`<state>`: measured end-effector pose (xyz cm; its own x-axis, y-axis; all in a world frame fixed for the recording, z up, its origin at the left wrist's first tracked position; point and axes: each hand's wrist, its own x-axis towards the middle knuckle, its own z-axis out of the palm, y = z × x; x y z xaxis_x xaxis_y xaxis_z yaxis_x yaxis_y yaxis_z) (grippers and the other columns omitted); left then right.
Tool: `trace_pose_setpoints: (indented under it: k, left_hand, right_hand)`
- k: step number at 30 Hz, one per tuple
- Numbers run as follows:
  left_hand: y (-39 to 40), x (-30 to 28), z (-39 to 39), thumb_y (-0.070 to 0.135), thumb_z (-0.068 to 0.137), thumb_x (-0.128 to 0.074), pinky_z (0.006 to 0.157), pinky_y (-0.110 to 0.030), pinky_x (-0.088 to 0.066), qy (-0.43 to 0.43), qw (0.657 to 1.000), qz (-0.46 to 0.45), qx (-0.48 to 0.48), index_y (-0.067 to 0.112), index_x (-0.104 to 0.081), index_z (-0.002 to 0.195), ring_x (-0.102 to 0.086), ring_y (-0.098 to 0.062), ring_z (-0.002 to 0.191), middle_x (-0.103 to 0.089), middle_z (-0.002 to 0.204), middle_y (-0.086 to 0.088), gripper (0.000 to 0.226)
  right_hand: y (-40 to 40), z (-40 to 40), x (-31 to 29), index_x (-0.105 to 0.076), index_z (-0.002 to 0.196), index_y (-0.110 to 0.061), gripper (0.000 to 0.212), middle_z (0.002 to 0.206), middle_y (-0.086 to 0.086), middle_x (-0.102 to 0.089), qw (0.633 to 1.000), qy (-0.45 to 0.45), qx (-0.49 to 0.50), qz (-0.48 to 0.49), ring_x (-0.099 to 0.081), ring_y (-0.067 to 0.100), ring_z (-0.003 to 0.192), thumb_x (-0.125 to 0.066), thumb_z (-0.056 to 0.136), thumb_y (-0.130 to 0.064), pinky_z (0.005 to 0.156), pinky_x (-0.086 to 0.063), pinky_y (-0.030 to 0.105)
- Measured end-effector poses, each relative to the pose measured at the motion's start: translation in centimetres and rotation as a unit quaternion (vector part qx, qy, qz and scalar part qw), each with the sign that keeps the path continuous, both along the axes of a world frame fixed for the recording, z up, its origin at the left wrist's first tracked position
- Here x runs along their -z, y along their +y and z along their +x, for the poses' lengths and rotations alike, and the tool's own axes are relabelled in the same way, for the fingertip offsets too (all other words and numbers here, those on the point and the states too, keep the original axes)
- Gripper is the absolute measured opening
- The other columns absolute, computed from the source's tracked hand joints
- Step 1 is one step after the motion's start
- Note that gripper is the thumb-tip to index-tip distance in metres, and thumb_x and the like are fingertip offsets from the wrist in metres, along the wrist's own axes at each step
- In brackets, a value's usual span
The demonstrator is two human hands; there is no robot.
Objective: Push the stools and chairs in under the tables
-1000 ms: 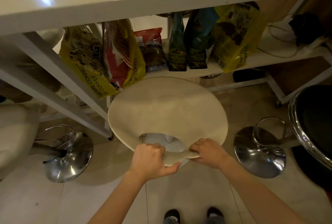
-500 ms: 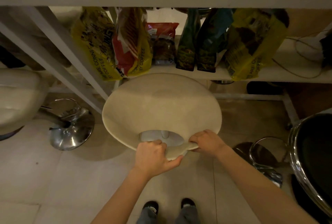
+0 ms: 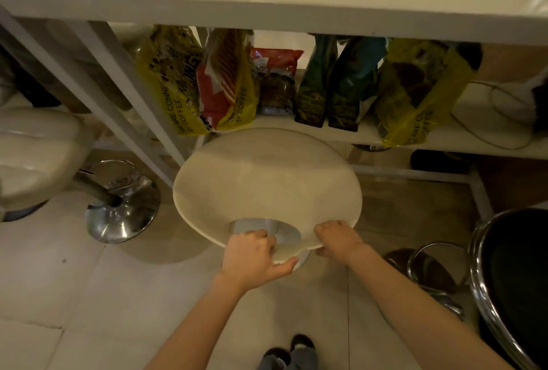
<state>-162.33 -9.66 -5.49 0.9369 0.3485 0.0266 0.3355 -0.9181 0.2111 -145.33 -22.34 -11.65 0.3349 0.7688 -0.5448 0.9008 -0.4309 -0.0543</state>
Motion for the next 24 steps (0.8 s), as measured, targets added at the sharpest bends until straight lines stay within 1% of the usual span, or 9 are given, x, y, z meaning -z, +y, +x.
trace_pose_setpoints:
  k: [1,3,7,10,12,15,17,21,24]
  left_hand:
    - [-0.1,-0.2,0.1,0.068,0.064,-0.043,0.041,-0.017,-0.026,0.010,1.000,0.012,0.010,0.018,-0.057,0.044,-0.051,-0.018,0.039,-0.052,0.043,0.001,0.056]
    - [-0.4,-0.8,0.1,0.067,0.066,-0.040,0.055,-0.032,-0.048,0.036,0.999,0.031,0.022,0.015,-0.067,0.062,-0.060,-0.024,0.054,-0.062,0.056,-0.004,0.059]
    - [-1.5,-3.4,0.5,0.066,0.064,-0.041,0.073,-0.044,-0.052,0.056,0.995,0.042,0.068,0.013,-0.061,0.106,-0.065,-0.030,0.086,-0.068,0.096,-0.011,0.071]
    - [-3.3,-6.3,2.5,0.068,0.065,-0.037,0.078,-0.047,-0.052,0.054,0.990,0.049,0.123,0.014,-0.058,0.117,-0.064,-0.031,0.100,-0.066,0.112,-0.014,0.078]
    - [-5.6,-8.7,4.4,0.069,0.071,-0.034,0.088,-0.048,-0.048,0.027,0.988,0.038,0.148,0.014,-0.055,0.125,-0.058,-0.031,0.112,-0.060,0.124,-0.015,0.080]
    - [-9.9,-11.0,7.0,0.068,0.083,-0.034,0.112,-0.044,-0.020,0.018,0.976,0.029,0.214,0.021,-0.019,0.147,-0.021,-0.025,0.140,-0.023,0.153,-0.009,0.081]
    - [-12.8,-11.8,8.3,0.068,0.085,-0.030,0.114,-0.042,-0.010,0.001,0.965,0.035,0.260,0.024,-0.009,0.148,-0.009,-0.023,0.143,-0.011,0.156,-0.007,0.081]
    - [-19.3,-13.4,10.2,0.066,0.087,-0.032,0.115,-0.043,-0.004,-0.017,0.940,0.047,0.338,0.025,-0.005,0.148,-0.003,-0.021,0.143,-0.006,0.157,-0.006,0.079]
    - [-24.9,-14.8,11.1,0.073,0.080,-0.018,0.115,-0.042,-0.004,-0.043,0.920,0.047,0.387,0.025,-0.005,0.148,-0.004,-0.022,0.143,-0.008,0.157,-0.007,0.085]
  right_hand:
    - [-0.2,-0.3,-0.7,-0.045,0.123,-0.009,0.042,0.127,0.013,-0.053,1.000,0.005,0.025,0.000,-0.048,0.028,0.118,-0.058,0.088,-0.027,0.097,-0.034,0.035]
    - [-1.2,-0.9,-2.4,-0.040,0.127,-0.007,0.046,0.130,0.015,-0.050,0.997,0.012,0.074,0.015,-0.045,0.030,0.120,-0.058,0.086,-0.016,0.098,-0.035,0.034]
    - [-4.7,-2.1,-6.7,-0.029,0.141,-0.009,0.059,0.142,0.013,-0.040,0.987,0.006,0.147,0.060,-0.035,0.029,0.130,-0.054,0.088,-0.011,0.105,-0.030,0.037]
    - [-8.6,-2.4,-10.2,-0.024,0.144,-0.012,0.067,0.144,0.011,-0.038,0.976,-0.040,0.196,0.085,-0.033,0.027,0.132,-0.058,0.087,-0.019,0.107,-0.028,0.037]
    - [-11.5,-2.5,-12.7,-0.023,0.145,-0.012,0.068,0.144,0.010,-0.039,0.964,-0.062,0.234,0.106,-0.033,0.027,0.132,-0.058,0.087,-0.022,0.107,-0.028,0.037]
    - [-16.3,-2.9,-16.1,-0.022,0.146,-0.013,0.069,0.145,0.009,-0.038,0.943,-0.094,0.294,0.126,-0.034,0.026,0.132,-0.059,0.089,-0.026,0.108,-0.030,0.037]
    - [-19.7,-3.3,-17.8,-0.020,0.146,-0.015,0.070,0.146,0.008,-0.037,0.925,-0.117,0.335,0.135,-0.034,0.025,0.133,-0.059,0.089,-0.028,0.110,-0.029,0.038]
    - [-27.2,-4.4,-20.8,-0.023,0.146,-0.015,0.070,0.145,0.006,-0.040,0.890,-0.172,0.386,0.170,-0.035,0.022,0.133,-0.058,0.089,-0.036,0.109,-0.028,0.036]
    - [-32.8,-5.1,-22.3,-0.024,0.146,-0.016,0.071,0.143,0.005,-0.042,0.863,-0.220,0.419,0.177,-0.036,0.022,0.131,-0.055,0.089,-0.044,0.107,-0.029,0.035]
